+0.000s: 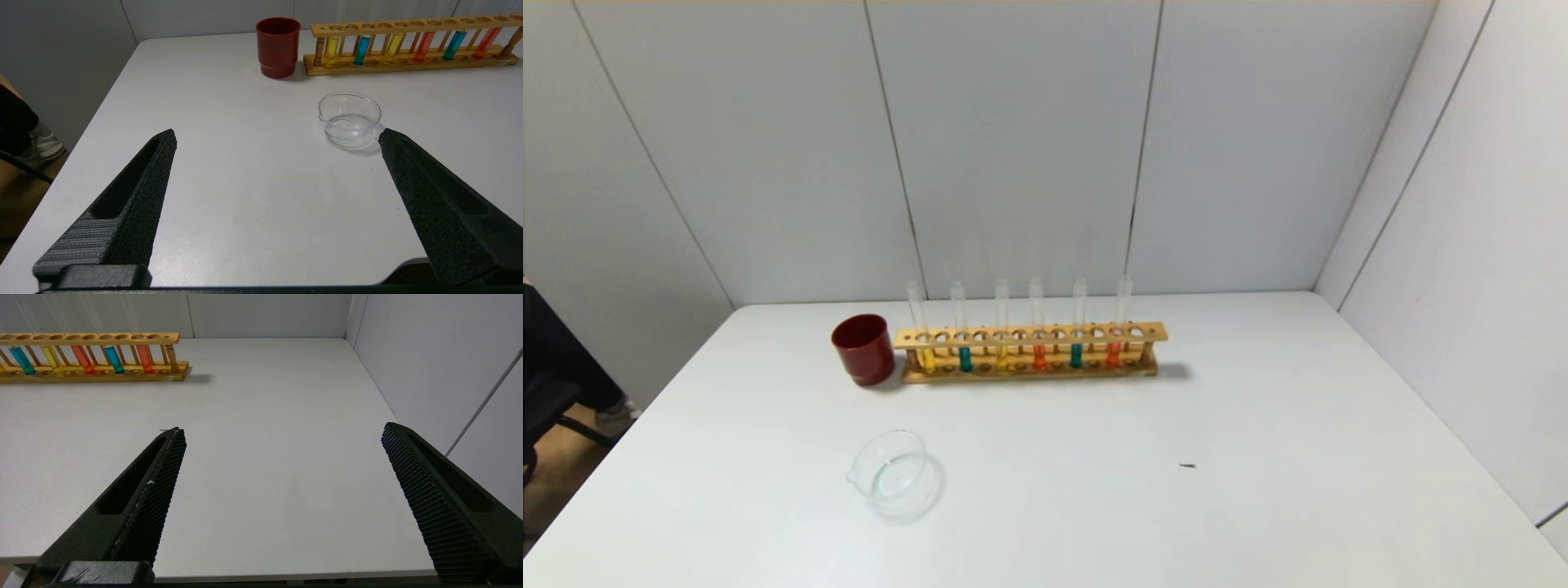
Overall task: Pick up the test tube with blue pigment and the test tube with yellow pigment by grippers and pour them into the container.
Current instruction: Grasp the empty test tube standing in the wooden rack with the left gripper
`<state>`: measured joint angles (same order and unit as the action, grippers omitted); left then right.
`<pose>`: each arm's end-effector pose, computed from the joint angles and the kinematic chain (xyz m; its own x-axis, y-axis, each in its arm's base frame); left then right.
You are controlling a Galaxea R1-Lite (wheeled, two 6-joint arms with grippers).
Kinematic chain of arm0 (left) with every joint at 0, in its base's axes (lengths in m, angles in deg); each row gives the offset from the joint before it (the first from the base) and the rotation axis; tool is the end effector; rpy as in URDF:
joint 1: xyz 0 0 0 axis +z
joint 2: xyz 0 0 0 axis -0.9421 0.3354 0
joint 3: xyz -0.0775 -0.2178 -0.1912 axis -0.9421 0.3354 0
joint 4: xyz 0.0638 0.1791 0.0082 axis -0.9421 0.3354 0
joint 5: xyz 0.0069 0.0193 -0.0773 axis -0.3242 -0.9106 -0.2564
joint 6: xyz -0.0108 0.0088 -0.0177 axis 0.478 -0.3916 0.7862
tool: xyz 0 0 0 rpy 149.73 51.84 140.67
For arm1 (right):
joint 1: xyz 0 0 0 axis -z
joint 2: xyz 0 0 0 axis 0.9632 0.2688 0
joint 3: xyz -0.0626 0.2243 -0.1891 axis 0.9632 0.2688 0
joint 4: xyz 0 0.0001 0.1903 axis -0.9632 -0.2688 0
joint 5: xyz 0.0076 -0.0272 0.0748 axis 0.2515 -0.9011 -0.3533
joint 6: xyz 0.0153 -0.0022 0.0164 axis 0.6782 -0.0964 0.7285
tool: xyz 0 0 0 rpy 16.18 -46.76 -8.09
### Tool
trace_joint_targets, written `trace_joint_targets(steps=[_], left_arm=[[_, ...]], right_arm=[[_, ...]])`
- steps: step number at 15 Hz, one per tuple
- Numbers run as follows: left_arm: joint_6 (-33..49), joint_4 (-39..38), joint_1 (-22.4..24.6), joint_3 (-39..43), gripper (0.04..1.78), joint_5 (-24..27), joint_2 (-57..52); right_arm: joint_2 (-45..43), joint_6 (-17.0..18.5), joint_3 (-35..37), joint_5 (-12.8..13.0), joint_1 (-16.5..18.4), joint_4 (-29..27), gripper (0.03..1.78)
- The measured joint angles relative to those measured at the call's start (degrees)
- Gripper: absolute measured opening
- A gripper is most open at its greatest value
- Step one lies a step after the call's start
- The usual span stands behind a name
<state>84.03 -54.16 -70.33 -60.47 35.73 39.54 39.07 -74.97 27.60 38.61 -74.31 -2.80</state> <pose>-0.0229 -0.0002 0.0752 1.0000 -0.0016 -0.0008 0.0016 1.0000 0.0039 -0.0228 0.0002 0.0751 1.0000 0.0026 -0.0029 -0.0025 1.0000 0.0028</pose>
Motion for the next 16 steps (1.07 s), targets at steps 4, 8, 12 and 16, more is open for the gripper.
trace_joint_targets(steps=[4,8,12,16], left_arm=[[-0.1,0.0,0.0,0.0,1.74,0.0,0.0],[0.1,0.0,0.0,0.0,1.74,-0.1,0.0],[-1.5,0.4,0.0,-1.3,1.74,0.6,0.0],[-1.3,3.5,-0.1,-13.1,1.74,3.7,5.8]], right_arm=[[0.0,0.0,0.0,0.0,0.0,0.0,1.75],[0.0,0.0,0.0,0.0,0.0,0.0,1.75],[0.0,0.0,0.0,0.0,0.0,0.0,1.75],[0.0,0.0,0.0,0.0,0.0,0.0,1.75]])
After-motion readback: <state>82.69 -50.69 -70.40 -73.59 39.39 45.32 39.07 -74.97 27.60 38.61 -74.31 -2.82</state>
